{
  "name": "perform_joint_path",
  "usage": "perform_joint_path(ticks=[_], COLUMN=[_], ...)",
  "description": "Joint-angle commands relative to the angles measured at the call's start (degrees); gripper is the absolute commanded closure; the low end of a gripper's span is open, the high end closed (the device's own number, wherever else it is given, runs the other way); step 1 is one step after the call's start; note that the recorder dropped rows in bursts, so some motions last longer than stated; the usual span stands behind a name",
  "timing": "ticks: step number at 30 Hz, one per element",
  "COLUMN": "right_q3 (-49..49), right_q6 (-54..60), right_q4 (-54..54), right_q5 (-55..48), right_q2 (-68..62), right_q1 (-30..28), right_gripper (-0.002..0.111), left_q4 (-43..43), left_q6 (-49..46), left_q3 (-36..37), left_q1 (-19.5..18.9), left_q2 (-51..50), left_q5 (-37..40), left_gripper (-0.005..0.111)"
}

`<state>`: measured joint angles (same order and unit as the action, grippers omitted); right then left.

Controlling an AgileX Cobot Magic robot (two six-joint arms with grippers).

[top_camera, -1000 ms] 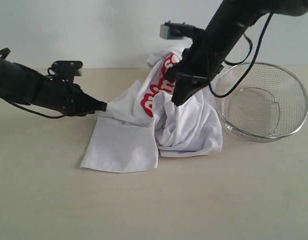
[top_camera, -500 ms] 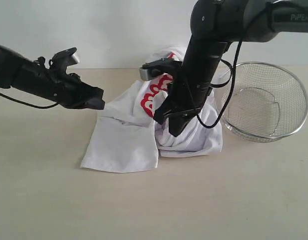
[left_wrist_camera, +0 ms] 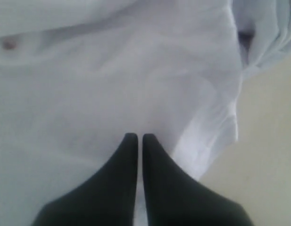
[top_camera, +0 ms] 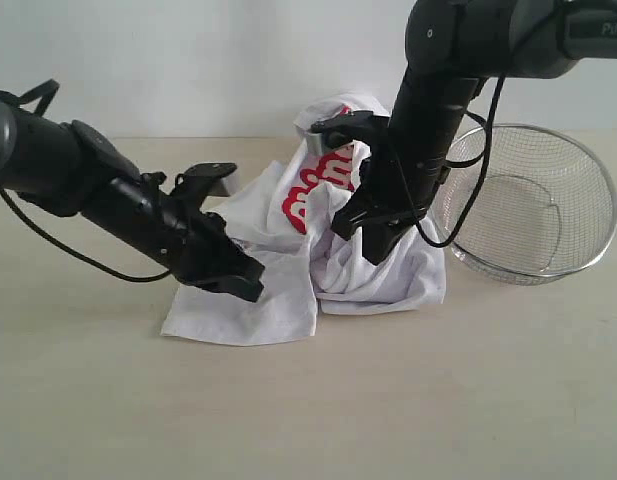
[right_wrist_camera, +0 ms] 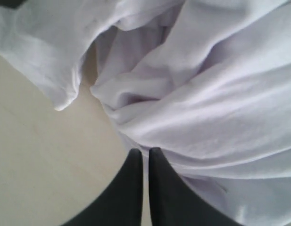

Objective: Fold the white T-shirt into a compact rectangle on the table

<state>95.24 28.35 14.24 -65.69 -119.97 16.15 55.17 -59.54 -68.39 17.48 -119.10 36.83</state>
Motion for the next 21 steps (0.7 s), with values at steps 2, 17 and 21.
perform_joint_path(ticks=[2,17,21], right_q3=[-0.3,-0.3,-1.3], right_q6=[0.1,0.0,-0.1], right_q4=[1.3,1.7,1.9], right_q5=[-0.8,-0.4,-0.1], right_q2=[0.6,0.5,0.5], right_q1=[-0.3,-0.3,-0.2], right_gripper=[0.109,0.109,0.109], left_q4=[-0.2,-5.2,-11.6], left_q6=[1.7,6.1,12.0], left_q3=[0.3,0.3,0.3], left_q1=[2.4,2.2,0.5], left_q2=[0.3,-4.5,-5.2], left_q5=[-4.0,-10.4,-15.1], left_gripper=[0.102,0.102,0.102])
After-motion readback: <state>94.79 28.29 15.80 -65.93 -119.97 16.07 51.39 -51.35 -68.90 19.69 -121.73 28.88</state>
